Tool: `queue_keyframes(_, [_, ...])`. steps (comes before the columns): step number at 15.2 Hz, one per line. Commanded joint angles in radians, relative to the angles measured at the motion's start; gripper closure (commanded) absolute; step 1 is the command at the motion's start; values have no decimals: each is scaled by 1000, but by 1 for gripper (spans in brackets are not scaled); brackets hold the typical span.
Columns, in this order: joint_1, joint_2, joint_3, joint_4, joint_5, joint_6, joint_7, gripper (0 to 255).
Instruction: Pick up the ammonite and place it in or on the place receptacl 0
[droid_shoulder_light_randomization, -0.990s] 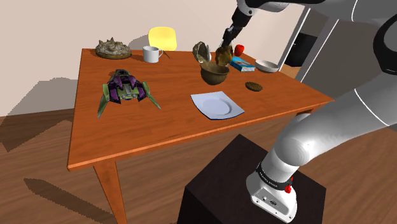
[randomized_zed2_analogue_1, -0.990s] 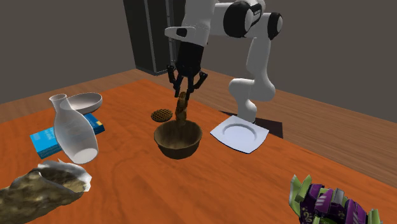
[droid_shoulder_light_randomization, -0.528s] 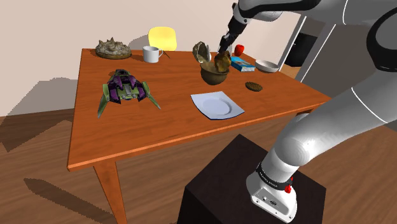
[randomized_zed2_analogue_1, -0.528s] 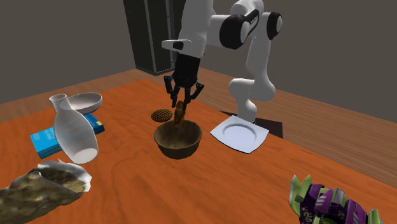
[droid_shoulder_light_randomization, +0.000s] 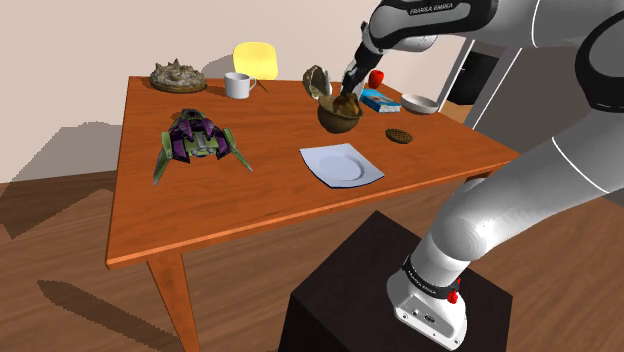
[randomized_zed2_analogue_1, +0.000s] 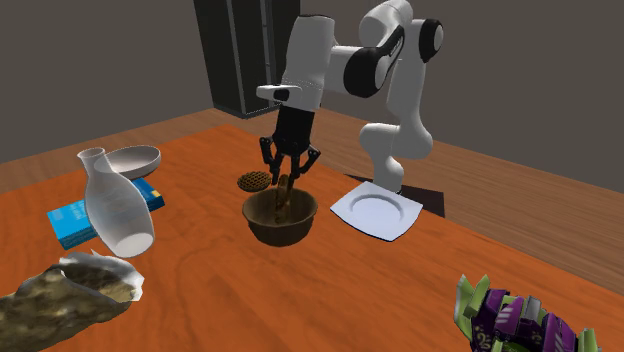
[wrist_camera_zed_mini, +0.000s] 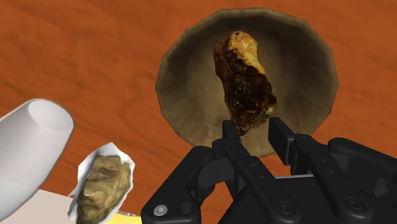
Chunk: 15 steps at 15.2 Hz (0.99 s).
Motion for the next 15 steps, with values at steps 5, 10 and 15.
queue_keyframes(5, [0, 1, -1, -12, 0, 13, 0, 255])
queue_keyframes(10, [0, 1, -1, -12, 0, 13, 0, 0])
queue_keyframes(15, [-4, -35, 9, 20, -7, -54, 5, 0])
